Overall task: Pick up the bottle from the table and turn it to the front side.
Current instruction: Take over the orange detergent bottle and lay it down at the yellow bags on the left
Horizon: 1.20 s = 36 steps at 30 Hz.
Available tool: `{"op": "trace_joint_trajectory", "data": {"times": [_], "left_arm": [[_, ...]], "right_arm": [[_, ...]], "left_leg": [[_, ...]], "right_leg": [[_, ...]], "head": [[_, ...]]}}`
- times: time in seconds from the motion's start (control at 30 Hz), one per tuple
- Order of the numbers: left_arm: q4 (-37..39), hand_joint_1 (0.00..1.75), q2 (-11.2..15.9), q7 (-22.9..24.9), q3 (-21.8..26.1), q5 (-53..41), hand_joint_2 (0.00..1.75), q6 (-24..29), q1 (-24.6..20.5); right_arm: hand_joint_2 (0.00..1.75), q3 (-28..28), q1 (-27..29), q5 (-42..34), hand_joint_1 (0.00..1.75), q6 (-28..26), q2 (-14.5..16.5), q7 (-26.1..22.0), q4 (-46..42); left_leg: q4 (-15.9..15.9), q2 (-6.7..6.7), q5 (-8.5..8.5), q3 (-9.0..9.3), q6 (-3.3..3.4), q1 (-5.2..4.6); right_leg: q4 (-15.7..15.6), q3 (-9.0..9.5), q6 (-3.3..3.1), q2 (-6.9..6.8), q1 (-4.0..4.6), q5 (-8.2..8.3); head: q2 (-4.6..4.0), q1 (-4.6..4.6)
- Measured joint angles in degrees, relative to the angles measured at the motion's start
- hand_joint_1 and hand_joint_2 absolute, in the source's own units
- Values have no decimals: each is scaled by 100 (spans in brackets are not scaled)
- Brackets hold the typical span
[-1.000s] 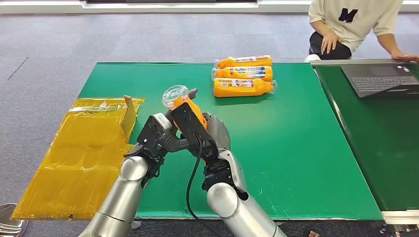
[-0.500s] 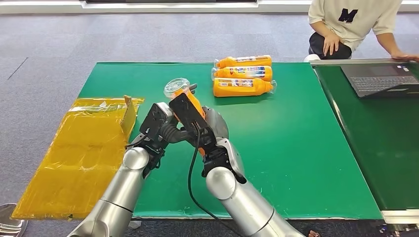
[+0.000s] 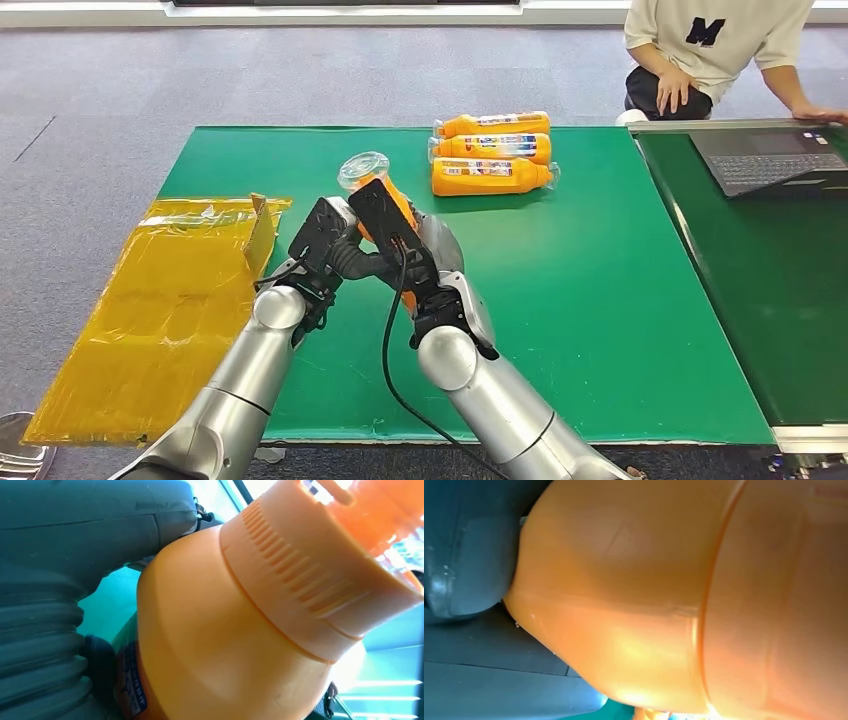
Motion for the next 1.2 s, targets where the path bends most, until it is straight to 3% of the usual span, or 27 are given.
{"op": "trace_joint_trajectory", "data": {"times": [0.03,0.17,0.3,0.37,0.5,0.8,1.0,1.1,1.2], "left_arm": [[16,175,1,-8,1,0,175,21,-6],[84,175,11,-36,4,-5,175,53,-28],[139,175,15,-55,4,-9,175,53,-57],[157,175,15,-60,4,-10,175,53,-73],[180,175,15,-73,4,-11,175,53,-98],[80,175,37,-25,31,-80,175,85,-35],[-218,175,110,323,67,-384,175,302,255],[-283,175,157,381,65,-507,175,302,353],[-349,175,189,454,48,-570,175,63,395]], "right_arm": [[175,0,0,-12,5,1,3,0,7],[175,-1,-1,-1,0,4,14,0,15],[0,-7,-1,20,0,-2,21,0,15],[0,-13,-1,21,0,-3,21,0,15],[175,-24,-1,98,0,-25,21,0,15],[175,-96,-21,827,0,4,-27,0,80],[175,-292,29,1055,0,357,-468,-122,153],[175,-490,230,831,0,602,-853,-1056,76],[175,-690,633,855,0,739,-1315,-3103,-63]], "left_leg": [[0,0,0,0,0,0],[0,0,0,1,0,0],[0,0,0,0,0,0],[0,0,0,0,0,0],[0,0,0,0,0,0],[0,2,0,-1,0,0],[2,3,-1,-2,1,-1],[5,0,-2,-2,3,-2],[5,0,-8,-8,11,-4]], "right_leg": [[0,0,0,0,0,0],[0,0,0,0,0,0],[0,0,0,0,0,0],[0,0,0,0,0,0],[0,-1,0,0,0,0],[0,-4,0,3,0,0],[-2,-10,0,5,-1,0],[-5,-9,1,2,-3,0],[-7,-7,3,1,-8,0]], "head": [[0,0],[0,1],[0,1],[0,1],[0,1],[0,-1],[0,-2],[0,-2],[0,0]]}}
